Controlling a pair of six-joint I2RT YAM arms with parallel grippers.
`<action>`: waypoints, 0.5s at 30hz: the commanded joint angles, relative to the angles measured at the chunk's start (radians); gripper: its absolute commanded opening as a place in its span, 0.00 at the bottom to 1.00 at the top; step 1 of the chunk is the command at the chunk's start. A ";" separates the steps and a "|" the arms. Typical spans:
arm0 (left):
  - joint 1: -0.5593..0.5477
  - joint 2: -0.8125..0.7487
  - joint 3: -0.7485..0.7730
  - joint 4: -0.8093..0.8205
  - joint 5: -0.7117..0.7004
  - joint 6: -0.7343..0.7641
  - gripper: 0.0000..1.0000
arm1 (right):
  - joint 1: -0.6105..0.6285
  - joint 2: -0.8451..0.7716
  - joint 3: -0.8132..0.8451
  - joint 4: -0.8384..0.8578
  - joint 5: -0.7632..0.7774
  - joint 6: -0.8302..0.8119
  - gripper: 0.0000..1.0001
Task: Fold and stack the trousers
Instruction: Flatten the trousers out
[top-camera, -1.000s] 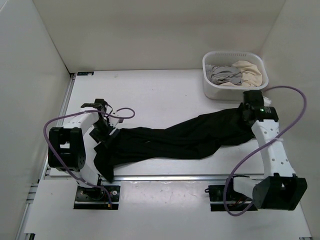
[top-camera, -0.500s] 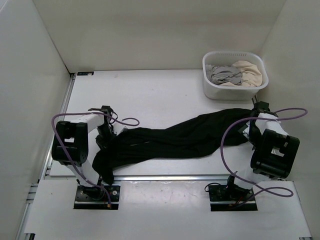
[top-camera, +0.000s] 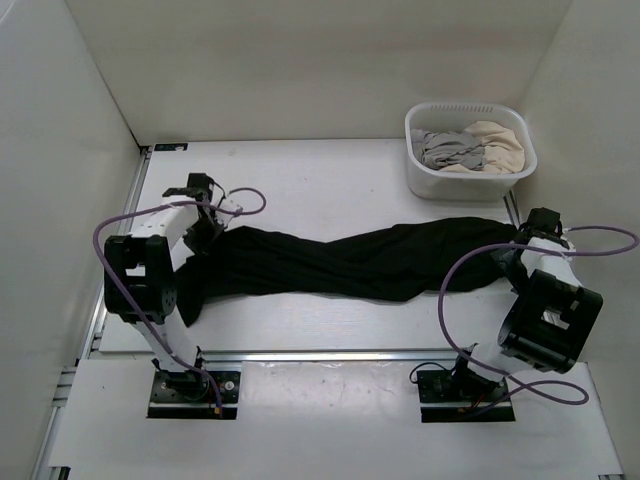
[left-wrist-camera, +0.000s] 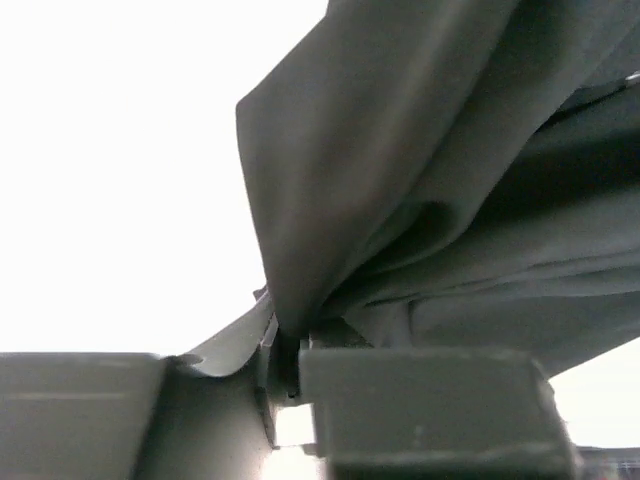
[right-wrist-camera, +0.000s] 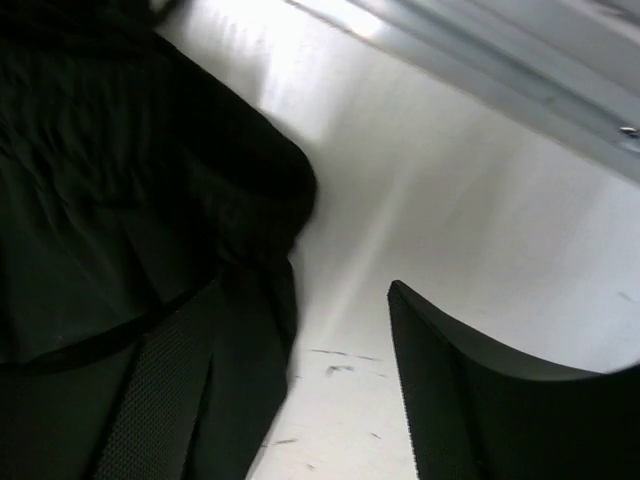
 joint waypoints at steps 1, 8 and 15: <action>0.014 0.024 0.089 0.037 -0.043 -0.003 0.40 | 0.000 0.047 -0.006 0.081 -0.090 0.027 0.72; 0.037 0.025 0.088 0.037 -0.049 -0.003 0.86 | 0.000 0.148 0.003 0.126 -0.150 0.047 0.70; 0.144 -0.097 0.043 -0.015 0.038 -0.003 0.99 | 0.000 0.196 0.043 0.112 -0.127 0.028 0.19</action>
